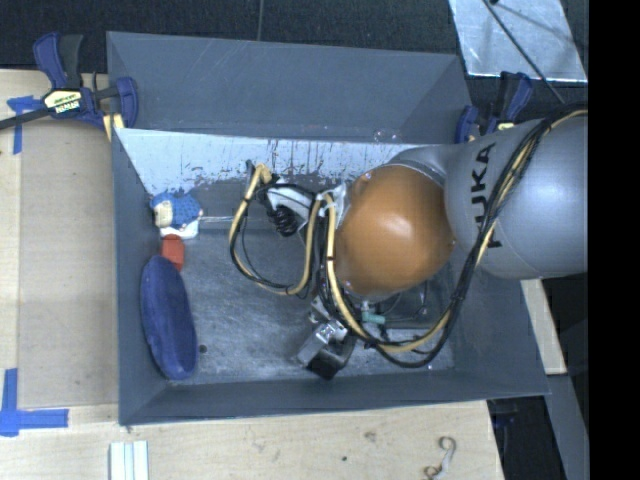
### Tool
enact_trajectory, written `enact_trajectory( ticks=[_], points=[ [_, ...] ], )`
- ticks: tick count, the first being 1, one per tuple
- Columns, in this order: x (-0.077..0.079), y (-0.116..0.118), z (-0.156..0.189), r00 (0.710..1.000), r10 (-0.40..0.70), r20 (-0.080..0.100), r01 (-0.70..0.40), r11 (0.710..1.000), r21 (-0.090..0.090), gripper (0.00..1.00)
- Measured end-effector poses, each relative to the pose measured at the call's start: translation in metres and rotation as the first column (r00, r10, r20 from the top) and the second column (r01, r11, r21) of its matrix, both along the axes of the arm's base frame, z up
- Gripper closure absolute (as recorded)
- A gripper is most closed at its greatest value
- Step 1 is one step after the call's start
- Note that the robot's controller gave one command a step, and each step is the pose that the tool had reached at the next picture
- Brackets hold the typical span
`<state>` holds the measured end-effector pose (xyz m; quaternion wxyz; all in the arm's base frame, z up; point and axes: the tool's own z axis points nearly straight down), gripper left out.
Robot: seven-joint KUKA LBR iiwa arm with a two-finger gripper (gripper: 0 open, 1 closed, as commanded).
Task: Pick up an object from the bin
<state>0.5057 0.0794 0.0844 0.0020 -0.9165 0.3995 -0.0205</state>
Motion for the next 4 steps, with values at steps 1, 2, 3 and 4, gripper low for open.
enact_trajectory(
  ticks=[1,2,3,4],
  points=[
    [0.006,-0.005,0.006,1.0,-0.008,-0.027,0.008,1.0,0.006,1.0],
    [0.008,-0.007,0.011,0.999,-0.013,-0.035,0.013,1.0,0.01,1.0],
    [0.009,-0.007,0.093,0.999,-0.016,-0.035,0.017,1.0,0.016,1.0],
    [0.008,-0.007,0.094,0.999,-0.019,-0.042,0.019,1.0,0.016,1.0]
  ],
)
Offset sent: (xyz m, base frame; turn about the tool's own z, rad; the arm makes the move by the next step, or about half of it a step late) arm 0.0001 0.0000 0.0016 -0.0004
